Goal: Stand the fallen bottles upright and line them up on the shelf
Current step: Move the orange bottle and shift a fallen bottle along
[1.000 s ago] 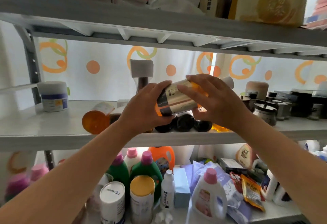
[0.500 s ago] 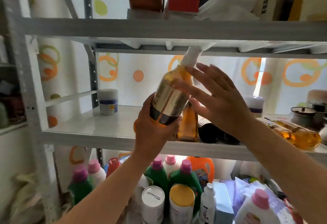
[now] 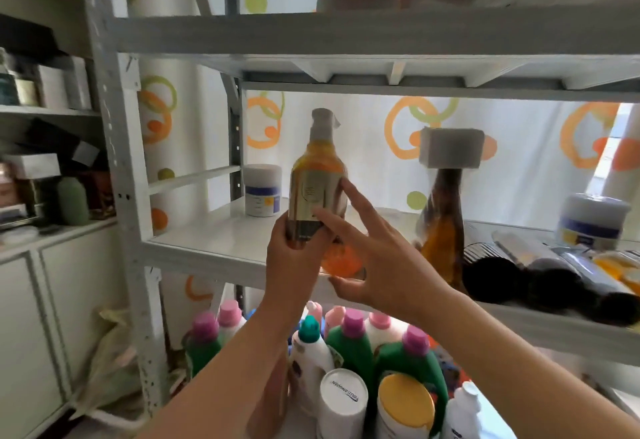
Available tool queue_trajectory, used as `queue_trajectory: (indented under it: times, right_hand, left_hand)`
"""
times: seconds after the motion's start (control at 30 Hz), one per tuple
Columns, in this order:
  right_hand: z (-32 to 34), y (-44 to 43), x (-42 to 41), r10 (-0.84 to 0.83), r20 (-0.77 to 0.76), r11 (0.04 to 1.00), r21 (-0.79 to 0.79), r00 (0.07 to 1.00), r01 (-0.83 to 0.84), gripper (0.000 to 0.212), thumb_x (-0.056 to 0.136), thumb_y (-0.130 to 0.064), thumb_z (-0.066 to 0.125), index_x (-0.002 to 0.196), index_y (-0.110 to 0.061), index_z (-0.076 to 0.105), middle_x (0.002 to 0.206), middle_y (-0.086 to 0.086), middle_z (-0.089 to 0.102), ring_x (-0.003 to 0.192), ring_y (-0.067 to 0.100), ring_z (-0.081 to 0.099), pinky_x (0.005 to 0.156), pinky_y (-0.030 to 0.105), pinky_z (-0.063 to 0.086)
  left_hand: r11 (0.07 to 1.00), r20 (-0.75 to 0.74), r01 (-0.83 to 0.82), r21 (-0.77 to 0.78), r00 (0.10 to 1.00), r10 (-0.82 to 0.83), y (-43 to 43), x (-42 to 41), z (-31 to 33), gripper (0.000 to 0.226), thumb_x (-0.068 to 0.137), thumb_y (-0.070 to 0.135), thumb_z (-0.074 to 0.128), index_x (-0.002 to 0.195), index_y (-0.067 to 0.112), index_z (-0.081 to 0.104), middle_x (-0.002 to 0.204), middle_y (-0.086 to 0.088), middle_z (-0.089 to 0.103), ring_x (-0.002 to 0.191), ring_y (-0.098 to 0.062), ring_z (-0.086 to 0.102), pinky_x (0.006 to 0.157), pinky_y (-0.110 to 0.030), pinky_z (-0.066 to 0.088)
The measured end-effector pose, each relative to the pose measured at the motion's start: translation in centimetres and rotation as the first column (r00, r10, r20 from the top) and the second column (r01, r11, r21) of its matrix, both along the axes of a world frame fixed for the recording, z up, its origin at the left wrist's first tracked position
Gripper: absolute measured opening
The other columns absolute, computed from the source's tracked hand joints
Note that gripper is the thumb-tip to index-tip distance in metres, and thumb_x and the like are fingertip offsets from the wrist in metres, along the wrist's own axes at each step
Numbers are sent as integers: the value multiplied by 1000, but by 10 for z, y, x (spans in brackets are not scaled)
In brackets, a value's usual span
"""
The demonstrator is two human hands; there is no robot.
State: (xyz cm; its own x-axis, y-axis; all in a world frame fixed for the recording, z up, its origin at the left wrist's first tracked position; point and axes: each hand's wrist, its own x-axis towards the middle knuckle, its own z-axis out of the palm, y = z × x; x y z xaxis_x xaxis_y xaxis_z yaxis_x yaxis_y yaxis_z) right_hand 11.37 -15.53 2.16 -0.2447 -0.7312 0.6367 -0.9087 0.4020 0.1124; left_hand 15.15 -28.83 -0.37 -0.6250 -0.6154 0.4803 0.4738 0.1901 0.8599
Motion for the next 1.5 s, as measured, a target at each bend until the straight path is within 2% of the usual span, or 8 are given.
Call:
queue_trajectory:
  times: [0.27, 0.5, 0.67, 0.8, 0.9, 0.97, 1.13, 1.5]
  right_hand:
    - [-6, -55, -21, -51, 87, 997, -50, 995, 55, 78, 73, -33, 73, 140, -23, 36, 151, 20, 23, 122, 41, 47, 98, 52, 44]
    - [4, -81, -38, -109, 186, 991, 95, 976, 93, 78, 81, -35, 63, 146, -24, 22, 154, 18, 15, 128, 31, 45, 115, 39, 9]
    - [6, -96, -48, -183, 238, 977, 150, 954, 150, 59, 83, -39, 63, 134, -22, 39, 136, 6, 48, 118, 24, 53, 112, 38, 29]
    - [10, -101, -55, -272, 145, 937, 267, 951, 227, 53, 82, -44, 60, 127, -18, 49, 121, 3, 60, 120, 22, 48, 114, 41, 15]
    - [15, -102, -57, -344, 110, 897, 333, 932, 291, 45, 84, -45, 56, 123, -21, 53, 116, -1, 62, 119, 16, 50, 117, 38, 2]
    - [18, -97, -59, -308, 180, 922, 299, 934, 246, 42, 81, -45, 59, 118, -24, 56, 107, -6, 65, 108, 12, 56, 117, 41, 13]
    - [22, -80, -62, -226, 356, 962, 228, 907, 150, 65, 78, -39, 66, 138, -28, 41, 135, -5, 53, 119, 16, 52, 102, 36, 42]
    - [8, -59, -55, -396, 34, 866, 348, 918, 360, 44, 87, -31, 54, 130, -23, 46, 123, 5, 55, 111, 23, 54, 101, 34, 39]
  left_hand:
    - [999, 229, -42, -3, 972, 41, -35, -15, -5, 38, 88, 40, 55, 118, 17, 55, 100, 1, 64, 88, -13, 61, 74, -22, 45]
    - [997, 372, -53, -52, 926, 68, -67, -35, -1, 32, 87, 47, 54, 103, 18, 54, 80, 9, 60, 75, -6, 57, 65, -23, 42]
    - [991, 544, 36, -128, 838, 40, -87, -53, -1, 63, 84, 63, 47, 116, 9, 56, 97, -5, 65, 94, -22, 61, 82, -33, 45]
    - [988, 645, 64, -144, 763, 45, -93, -63, -4, 74, 79, 71, 45, 112, 7, 57, 98, -10, 63, 89, -23, 58, 79, -34, 44]
    - [970, 664, 61, -236, 739, 115, -93, -69, -5, 57, 85, 66, 41, 90, 11, 56, 83, -6, 60, 74, -16, 55, 75, -32, 41]
    - [958, 653, 72, -278, 746, 133, -93, -69, -6, 49, 88, 61, 40, 80, 16, 56, 79, -5, 61, 73, -17, 55, 73, -32, 41]
    - [945, 467, 103, -311, 882, 57, -92, -68, -17, 65, 80, 64, 43, 137, 33, 38, 139, -2, 49, 121, -22, 51, 103, -44, 42]
    - [869, 340, 152, -470, 940, 20, -91, -53, -23, 47, 88, 46, 52, 131, 30, 44, 120, 7, 51, 106, -14, 54, 87, -24, 48]
